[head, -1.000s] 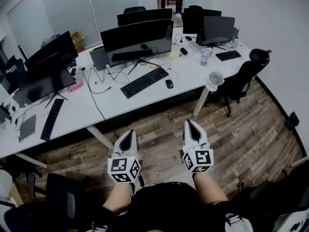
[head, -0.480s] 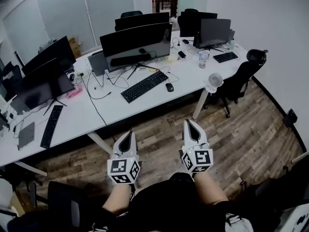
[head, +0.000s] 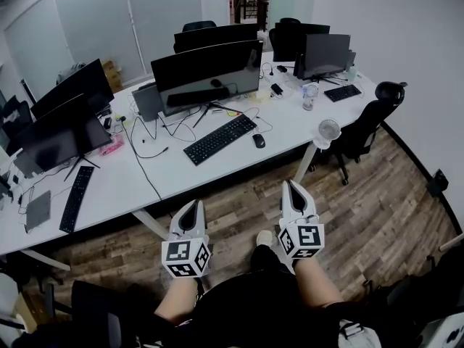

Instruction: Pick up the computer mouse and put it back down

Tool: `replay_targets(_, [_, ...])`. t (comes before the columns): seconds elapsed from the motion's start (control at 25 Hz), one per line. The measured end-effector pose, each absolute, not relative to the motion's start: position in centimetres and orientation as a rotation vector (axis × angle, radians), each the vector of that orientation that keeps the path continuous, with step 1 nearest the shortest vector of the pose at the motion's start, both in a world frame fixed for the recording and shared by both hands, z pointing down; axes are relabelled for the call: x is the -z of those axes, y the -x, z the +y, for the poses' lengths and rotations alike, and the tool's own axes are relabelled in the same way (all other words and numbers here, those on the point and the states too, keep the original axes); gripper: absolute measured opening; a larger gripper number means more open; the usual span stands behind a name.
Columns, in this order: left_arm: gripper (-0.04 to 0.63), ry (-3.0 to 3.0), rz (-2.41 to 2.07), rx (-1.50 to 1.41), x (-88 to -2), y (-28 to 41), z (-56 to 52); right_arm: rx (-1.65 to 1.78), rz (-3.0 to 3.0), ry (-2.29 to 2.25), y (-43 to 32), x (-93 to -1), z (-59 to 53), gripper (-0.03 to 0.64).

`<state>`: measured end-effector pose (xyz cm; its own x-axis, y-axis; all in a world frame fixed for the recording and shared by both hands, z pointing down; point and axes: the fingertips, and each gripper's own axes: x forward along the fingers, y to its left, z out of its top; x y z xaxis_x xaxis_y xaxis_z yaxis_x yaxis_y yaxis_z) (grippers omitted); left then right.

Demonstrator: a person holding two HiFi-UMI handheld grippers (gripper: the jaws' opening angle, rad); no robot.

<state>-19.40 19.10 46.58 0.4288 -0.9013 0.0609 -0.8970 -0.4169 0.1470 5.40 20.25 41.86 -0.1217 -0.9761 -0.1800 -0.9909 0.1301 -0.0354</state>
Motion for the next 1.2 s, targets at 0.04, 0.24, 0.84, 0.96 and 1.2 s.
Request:
replay_targets(0.04, [0.054,-2.519,-1.6,0.042,-46.7,19.1,18.2,-0.14,2.235,1.966,-5.7,-41.9,19.4,-0.002])
replay_targets(0.24, [0.054,-2.517,-1.605,0.038,-47.6,17.5,13.5,-0.138,2.251,1.943,-6.7,-42.9,14.0,-0.002])
replay_targets(0.84, [0.054,-2.435,-1.647,-0.053,-47.6,10.0,-6.4,0.008,2.328,1.906,-14.3,-44.0,-8.4,-0.002])
replay_targets(0.96, [0.054,-2.414,-1.659,-0.067,-47.7,8.7,-10.0,0.036,2.363,1.883,-15.2,-44.7,-12.2,-0.002])
replay_targets(1.2, [0.054,-2.367,-1.727,-0.083,-48.1,7.4,-15.0,0.076,2.424,1.838,-16.6,-45.9,-18.2,-0.002])
